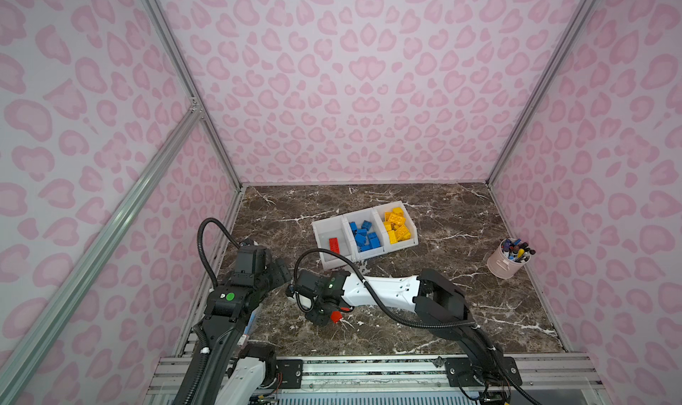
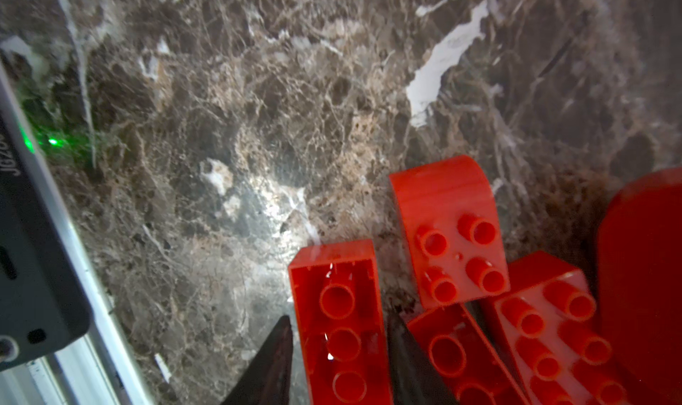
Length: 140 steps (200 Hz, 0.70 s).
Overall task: Sort the legos into containers by color
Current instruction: Pick up the lego from the bottom-center of the table.
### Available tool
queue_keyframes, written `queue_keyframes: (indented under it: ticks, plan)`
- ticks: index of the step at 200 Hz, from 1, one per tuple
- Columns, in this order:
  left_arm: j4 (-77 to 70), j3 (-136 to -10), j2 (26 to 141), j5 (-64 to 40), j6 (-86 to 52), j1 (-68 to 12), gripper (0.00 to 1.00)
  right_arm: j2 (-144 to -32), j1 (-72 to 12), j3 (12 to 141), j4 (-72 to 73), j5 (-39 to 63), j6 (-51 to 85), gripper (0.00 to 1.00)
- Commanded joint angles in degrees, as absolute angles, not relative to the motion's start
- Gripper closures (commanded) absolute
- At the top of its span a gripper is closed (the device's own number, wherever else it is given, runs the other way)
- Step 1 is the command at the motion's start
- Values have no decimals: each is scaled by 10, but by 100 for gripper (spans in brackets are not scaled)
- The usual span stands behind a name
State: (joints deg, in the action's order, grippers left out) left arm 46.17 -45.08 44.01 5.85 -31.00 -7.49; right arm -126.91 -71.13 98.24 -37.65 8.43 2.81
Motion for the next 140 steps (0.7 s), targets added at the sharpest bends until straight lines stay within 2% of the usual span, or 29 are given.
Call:
queue_keyframes:
  ticks: [1,30,47,90,140]
  plan:
    - [453,-449,440,56,-312,-73,11,-1272,-714,972,-393,70,18,62]
    - [453,-448,440,54,-312,-73,11,-1260,-714,954,-388,63,23,72]
    - [451,-447,440,52,-312,-73,11,-1246,-711,945,-381,68,30,75]
    - [448,-444,438,33,-309,-73,12,-1162,-680,899,-356,91,59,76]
    - [428,-425,432,-12,-305,-73,15,-1084,-563,881,-349,93,78,74]
